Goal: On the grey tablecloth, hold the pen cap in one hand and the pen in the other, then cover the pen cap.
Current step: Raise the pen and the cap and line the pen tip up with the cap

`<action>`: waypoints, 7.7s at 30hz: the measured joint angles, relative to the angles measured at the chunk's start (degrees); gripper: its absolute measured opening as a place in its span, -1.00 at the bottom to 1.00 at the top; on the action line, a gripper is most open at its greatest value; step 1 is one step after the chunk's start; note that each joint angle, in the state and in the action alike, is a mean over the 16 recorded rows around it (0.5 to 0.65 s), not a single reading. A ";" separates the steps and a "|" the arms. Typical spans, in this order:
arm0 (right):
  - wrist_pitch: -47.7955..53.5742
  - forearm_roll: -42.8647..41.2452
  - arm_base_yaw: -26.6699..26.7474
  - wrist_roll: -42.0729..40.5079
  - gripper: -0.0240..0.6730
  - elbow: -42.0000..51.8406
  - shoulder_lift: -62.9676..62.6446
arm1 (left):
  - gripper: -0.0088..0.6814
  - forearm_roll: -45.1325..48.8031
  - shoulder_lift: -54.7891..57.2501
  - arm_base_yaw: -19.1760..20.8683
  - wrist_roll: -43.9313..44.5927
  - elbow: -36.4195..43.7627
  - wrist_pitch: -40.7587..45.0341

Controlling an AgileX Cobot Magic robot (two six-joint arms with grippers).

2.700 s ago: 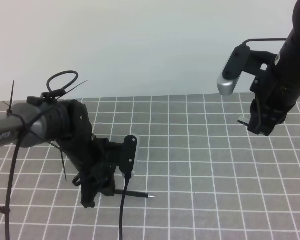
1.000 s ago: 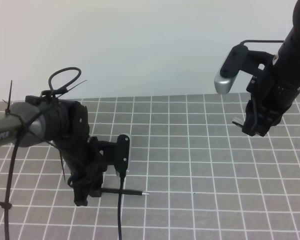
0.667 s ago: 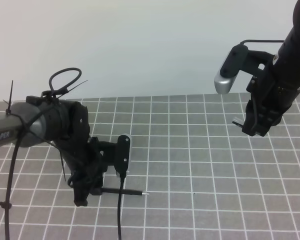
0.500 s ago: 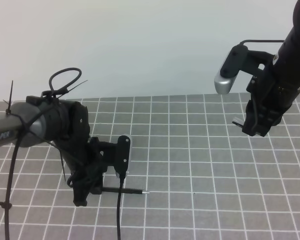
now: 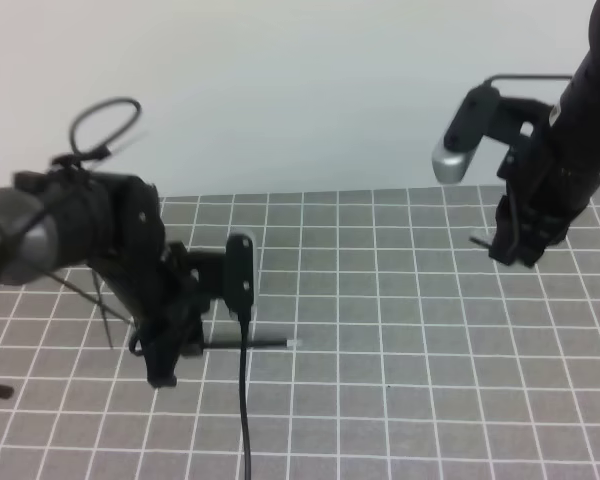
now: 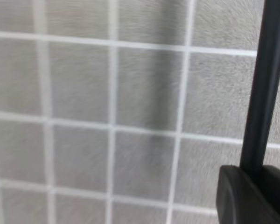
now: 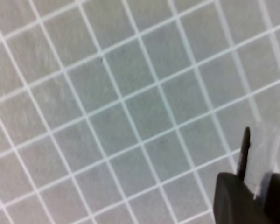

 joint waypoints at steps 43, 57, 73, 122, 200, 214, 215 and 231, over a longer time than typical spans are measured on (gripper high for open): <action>-10.20 -40.18 22.02 5.37 -0.92 -11.74 -6.14 | -0.85 -19.45 -12.61 1.87 -21.27 -17.80 26.05; -0.99 -10.60 9.86 -3.19 -0.93 -11.70 -7.92 | -0.85 -21.91 -12.62 4.49 -18.41 -17.91 26.05; 0.18 -0.88 -2.72 -4.72 -0.94 -1.97 -6.87 | -0.85 -8.48 -12.32 -4.57 -7.25 -17.98 14.79; -0.09 9.43 2.30 -8.53 -0.94 8.76 -5.10 | -0.85 20.58 -6.04 -15.29 -9.36 -13.42 -5.19; -50.87 -80.68 12.08 58.32 -0.92 37.03 -20.68 | -0.85 6.73 -9.85 -10.37 -2.78 -13.42 -2.11; -56.58 -108.82 14.52 86.05 -0.92 60.01 -31.59 | -0.85 -5.11 -8.26 -9.23 -0.22 -13.42 -0.26; -55.91 -109.27 14.52 85.65 -0.92 60.29 -31.56 | -0.85 -5.37 -8.07 -9.34 -0.78 -13.42 -0.33; -53.21 -111.11 14.69 74.40 -0.92 56.76 -29.11 | -0.85 0.18 -4.44 -12.20 -12.01 -13.42 -3.16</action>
